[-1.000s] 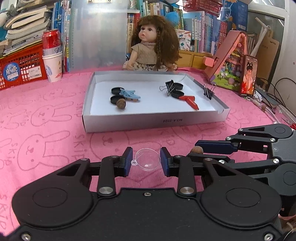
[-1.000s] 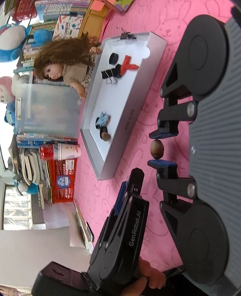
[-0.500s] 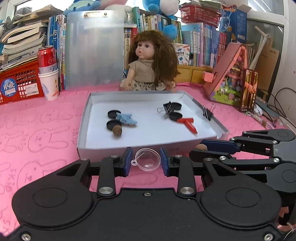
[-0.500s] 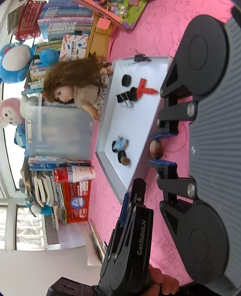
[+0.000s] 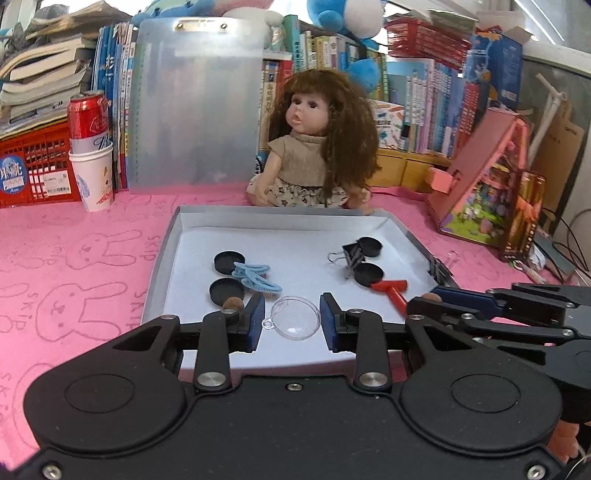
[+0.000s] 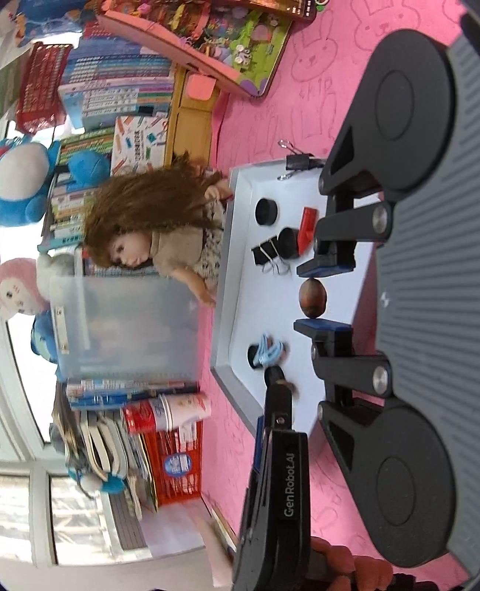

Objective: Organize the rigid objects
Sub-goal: 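Carry the clear dome and acorn over the tray with both grippers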

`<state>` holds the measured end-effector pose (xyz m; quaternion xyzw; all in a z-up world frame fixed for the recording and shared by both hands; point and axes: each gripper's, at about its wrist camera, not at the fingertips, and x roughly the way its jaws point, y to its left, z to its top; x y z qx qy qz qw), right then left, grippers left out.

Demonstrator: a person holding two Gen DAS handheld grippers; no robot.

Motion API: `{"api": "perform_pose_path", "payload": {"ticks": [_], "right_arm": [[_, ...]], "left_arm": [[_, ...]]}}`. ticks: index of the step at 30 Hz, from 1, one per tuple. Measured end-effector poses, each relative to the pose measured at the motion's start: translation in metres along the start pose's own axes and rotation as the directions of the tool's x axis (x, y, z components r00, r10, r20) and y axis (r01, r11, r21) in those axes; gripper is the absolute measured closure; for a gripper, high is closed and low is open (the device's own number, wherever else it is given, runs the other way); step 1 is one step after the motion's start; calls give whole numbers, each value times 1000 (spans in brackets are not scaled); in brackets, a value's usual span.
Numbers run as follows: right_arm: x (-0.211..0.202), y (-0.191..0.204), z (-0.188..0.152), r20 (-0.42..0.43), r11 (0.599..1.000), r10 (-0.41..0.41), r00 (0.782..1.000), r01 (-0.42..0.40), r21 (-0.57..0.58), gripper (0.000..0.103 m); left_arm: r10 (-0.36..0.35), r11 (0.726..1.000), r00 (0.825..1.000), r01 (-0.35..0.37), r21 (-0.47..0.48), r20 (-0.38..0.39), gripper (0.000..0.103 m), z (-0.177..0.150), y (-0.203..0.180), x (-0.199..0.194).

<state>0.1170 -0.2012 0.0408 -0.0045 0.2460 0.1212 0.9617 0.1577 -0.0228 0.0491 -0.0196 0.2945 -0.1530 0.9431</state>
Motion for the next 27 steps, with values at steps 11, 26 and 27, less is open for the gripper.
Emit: {"api": "perform_pose_path", "payload": {"ticks": [11, 26, 27], "right_arm": [[42, -13, 7, -54, 998, -7, 998, 10, 55, 74], [83, -19, 9, -108, 995, -5, 994, 16, 95, 74], [84, -20, 9, -109, 995, -6, 994, 17, 99, 74]], "left_arm": [[36, 999, 999, -36, 12, -36, 73, 2, 5, 45], [97, 995, 994, -98, -15, -59, 73, 5, 19, 80], [98, 995, 993, -99, -15, -59, 73, 6, 20, 81]]}}
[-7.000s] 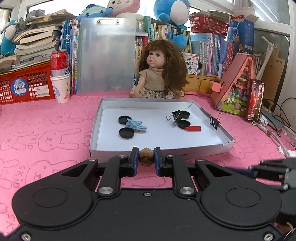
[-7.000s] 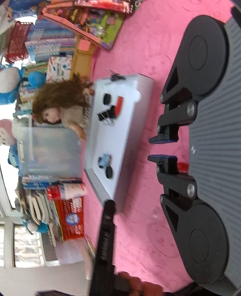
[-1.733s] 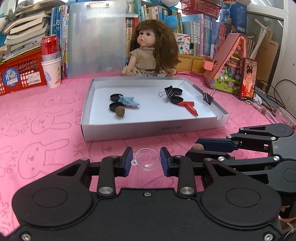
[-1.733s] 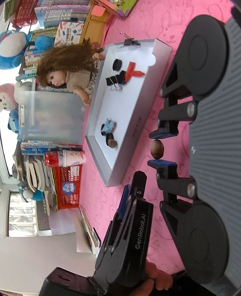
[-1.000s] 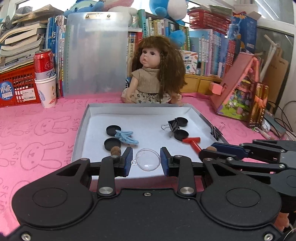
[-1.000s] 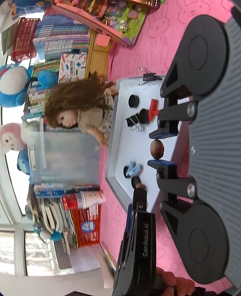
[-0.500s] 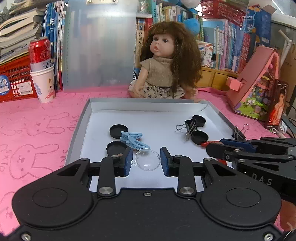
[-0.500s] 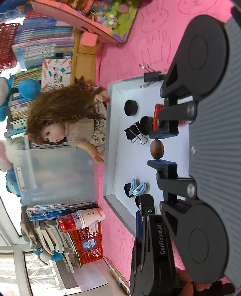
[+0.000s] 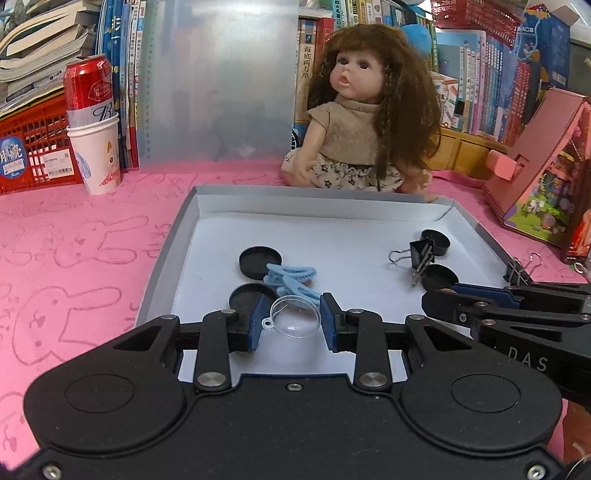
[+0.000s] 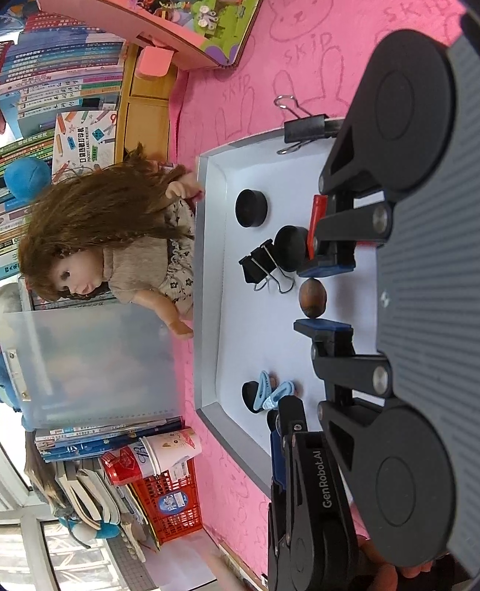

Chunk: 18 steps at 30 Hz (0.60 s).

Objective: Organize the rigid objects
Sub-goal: 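Carry the clear dome and acorn over the tray with both grippers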

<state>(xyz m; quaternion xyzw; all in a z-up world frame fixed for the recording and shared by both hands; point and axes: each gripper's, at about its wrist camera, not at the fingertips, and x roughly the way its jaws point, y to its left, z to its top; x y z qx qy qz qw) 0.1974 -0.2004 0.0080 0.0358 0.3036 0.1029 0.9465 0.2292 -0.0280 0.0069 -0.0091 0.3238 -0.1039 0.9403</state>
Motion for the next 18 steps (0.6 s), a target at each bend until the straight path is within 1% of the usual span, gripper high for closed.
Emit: {"api": "perform_pose_path", "payload": {"ticks": [8, 18], "right_arm": [[12, -2, 4, -5, 999, -3, 1000, 4, 38, 74], [16, -2, 3, -9, 999, -12, 1000, 12, 43, 72]], "left_arm": [[24, 1000, 1000, -24, -8, 5, 72, 9, 3, 13], [34, 999, 999, -34, 7, 13, 72, 8, 1, 13]]}}
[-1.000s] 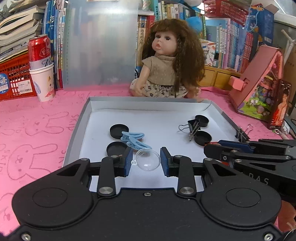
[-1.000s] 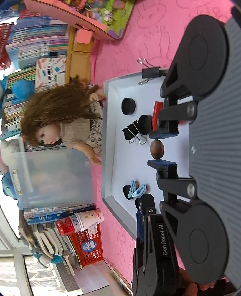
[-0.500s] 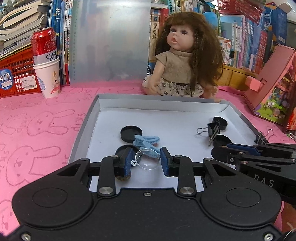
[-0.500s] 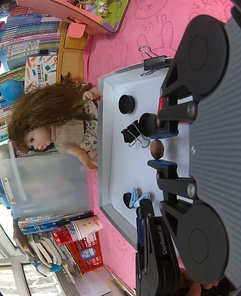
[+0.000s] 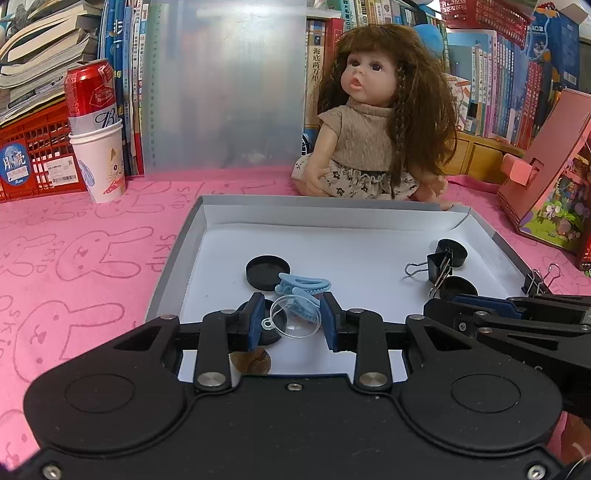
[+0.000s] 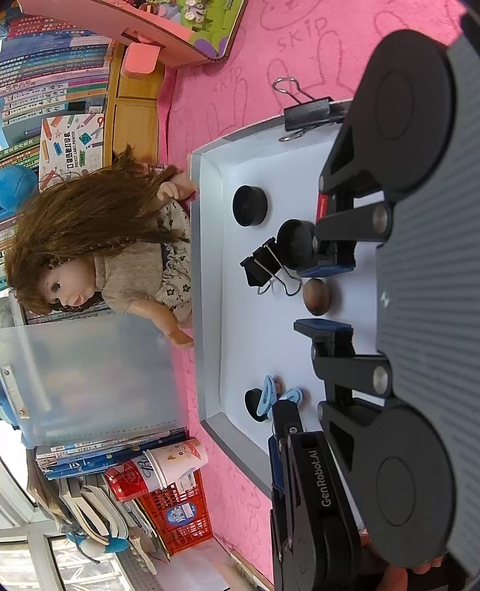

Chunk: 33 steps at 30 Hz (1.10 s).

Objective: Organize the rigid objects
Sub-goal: 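Carry the clear dome and acorn over the tray with both grippers, then open both grippers to drop the dome and acorn into the tray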

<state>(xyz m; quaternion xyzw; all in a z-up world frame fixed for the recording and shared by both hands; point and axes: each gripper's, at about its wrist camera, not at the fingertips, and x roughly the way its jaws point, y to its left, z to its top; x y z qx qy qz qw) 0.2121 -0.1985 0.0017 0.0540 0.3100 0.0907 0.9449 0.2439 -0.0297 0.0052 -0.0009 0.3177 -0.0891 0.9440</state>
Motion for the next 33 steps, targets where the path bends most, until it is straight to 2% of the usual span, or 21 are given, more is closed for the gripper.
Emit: {"api": "perform_pose_path", "payload": {"ticks": [5, 8, 11, 19, 28, 31, 33], "right_arm": [[0, 0, 0, -1, 1000, 0, 1000, 0, -5, 70], [-2, 0, 0, 9, 1000, -2, 1000, 2, -5, 70], [-5, -1, 0, 13, 1000, -2, 1000, 2, -1, 54], [-11, 0, 2, 29, 1000, -14, 999, 15, -5, 47], [-21, 1, 5, 47, 999, -35, 998, 36, -16, 39], [-26, 1, 6, 60, 998, -51, 997, 53, -27, 33], [-30, 1, 6, 71, 997, -66, 995, 68, -27, 25]], "left_arm": [[-2, 1000, 1000, 2, 0, -2, 72, 0, 0, -1], [-2, 1000, 1000, 2, 3, -7, 68, -1, -1, -2], [-3, 1000, 1000, 3, 4, -11, 67, -1, -1, -4], [-8, 1000, 1000, 8, 10, -2, 54, 0, -3, -12], [-16, 1000, 1000, 16, 15, -5, 43, 1, -6, -21], [-7, 1000, 1000, 7, 20, 3, 37, 2, -6, -26], [2, 1000, 1000, -2, 22, 9, 34, 3, -6, -29]]}}
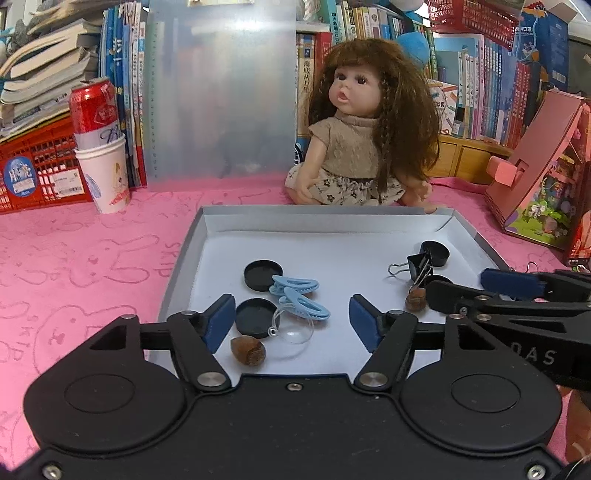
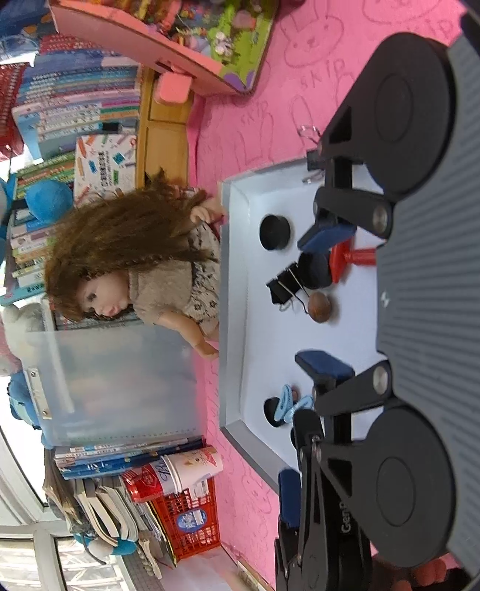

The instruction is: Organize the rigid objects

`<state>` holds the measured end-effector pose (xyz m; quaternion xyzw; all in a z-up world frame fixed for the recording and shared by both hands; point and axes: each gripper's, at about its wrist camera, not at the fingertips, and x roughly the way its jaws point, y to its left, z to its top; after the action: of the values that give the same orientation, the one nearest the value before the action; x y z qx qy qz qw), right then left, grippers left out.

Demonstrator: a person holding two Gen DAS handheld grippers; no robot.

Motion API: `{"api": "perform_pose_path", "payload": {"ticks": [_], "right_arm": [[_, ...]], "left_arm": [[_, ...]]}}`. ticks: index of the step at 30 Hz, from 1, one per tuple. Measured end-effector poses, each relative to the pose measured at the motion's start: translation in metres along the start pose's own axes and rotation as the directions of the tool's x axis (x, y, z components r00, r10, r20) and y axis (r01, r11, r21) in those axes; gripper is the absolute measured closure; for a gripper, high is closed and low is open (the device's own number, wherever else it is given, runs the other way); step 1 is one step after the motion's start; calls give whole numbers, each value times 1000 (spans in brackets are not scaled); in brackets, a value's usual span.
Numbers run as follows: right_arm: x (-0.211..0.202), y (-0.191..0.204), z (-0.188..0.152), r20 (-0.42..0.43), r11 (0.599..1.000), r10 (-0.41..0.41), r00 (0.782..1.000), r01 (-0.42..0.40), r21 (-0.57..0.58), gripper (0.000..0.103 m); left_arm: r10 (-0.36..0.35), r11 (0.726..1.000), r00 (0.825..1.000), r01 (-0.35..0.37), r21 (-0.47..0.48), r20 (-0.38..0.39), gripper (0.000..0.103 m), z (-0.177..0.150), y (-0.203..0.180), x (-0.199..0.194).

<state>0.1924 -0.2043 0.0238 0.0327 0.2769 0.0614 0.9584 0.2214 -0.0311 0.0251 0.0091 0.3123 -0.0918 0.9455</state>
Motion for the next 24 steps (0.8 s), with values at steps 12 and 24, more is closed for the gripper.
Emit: {"api": "perform_pose_path", "payload": {"ticks": [12, 24], "right_arm": [[-19, 0, 3, 24, 999, -42, 999, 42, 1, 11], [-38, -1, 1, 35, 999, -52, 998, 52, 14, 0]], "left_arm": [[22, 1000, 1000, -22, -6, 19, 18, 3, 7, -25], [15, 1000, 999, -14, -21, 33, 10, -2, 11, -45]]}}
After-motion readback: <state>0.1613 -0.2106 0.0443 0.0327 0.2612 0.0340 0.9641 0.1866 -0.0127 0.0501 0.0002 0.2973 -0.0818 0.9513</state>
